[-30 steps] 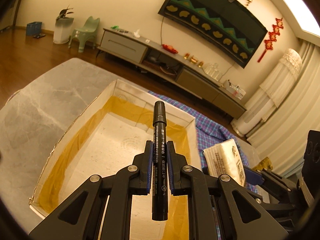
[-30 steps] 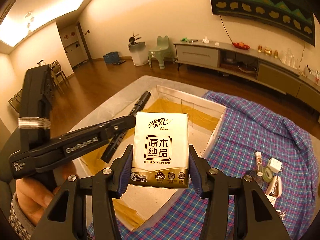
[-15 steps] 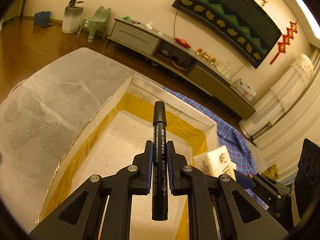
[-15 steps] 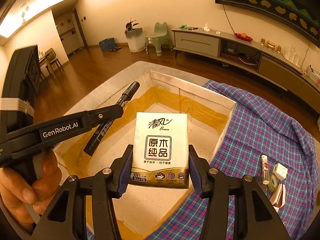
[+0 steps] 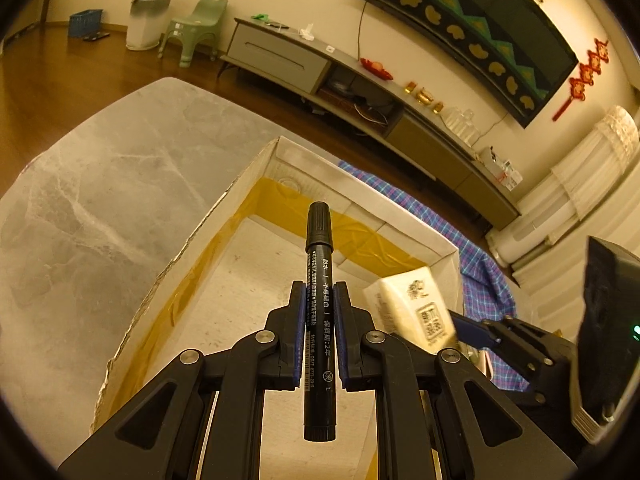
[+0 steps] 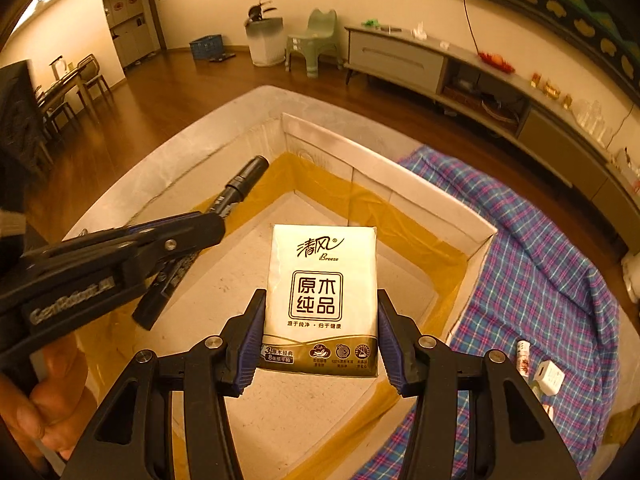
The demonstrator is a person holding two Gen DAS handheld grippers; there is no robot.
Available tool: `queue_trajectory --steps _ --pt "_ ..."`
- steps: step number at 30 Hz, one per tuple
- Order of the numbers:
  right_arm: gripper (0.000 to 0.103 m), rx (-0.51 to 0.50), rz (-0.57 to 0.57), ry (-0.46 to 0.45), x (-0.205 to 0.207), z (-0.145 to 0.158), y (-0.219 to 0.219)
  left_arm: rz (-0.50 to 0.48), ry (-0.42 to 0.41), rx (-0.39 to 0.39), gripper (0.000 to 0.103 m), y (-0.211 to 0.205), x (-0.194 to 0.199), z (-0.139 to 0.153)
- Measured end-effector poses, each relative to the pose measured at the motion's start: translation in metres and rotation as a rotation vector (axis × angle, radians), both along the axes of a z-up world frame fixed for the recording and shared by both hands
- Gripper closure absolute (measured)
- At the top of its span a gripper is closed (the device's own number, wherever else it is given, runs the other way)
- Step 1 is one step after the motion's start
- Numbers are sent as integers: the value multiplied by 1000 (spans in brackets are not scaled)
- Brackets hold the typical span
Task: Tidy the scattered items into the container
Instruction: 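Open both grippers to drop the marker and tissue pack into the box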
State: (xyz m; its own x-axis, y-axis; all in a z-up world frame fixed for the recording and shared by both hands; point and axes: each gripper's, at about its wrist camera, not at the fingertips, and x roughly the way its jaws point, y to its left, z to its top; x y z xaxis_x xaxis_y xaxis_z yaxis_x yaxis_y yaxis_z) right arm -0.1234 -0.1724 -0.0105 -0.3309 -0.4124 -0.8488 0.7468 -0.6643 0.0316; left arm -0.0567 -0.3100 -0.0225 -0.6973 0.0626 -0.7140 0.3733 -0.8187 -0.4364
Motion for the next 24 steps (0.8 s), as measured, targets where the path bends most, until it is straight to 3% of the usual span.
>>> queue_trajectory --steps 4,9,10,11,13,18,24 --pt "50 8 -23 -75 -13 -10 -3 24 -32 -3 90 -10 -8 -7" --pt "50 24 -33 -106 -21 -18 -8 30 -68 10 89 -20 -17 -17" --pt "50 26 -33 -109 -23 -20 -9 39 -76 16 88 -21 -18 -19" --pt "48 28 -34 -110 -24 -21 -10 51 -82 19 76 -22 -18 -20" --pt "46 26 -39 -113 -28 -22 -10 58 -75 25 65 -21 -15 -19" --pt "44 -2 -44 -114 -27 -18 -6 67 -51 50 60 -23 -9 -10" --pt "42 -44 -1 -125 -5 -6 5 87 -12 -9 60 -15 11 11"
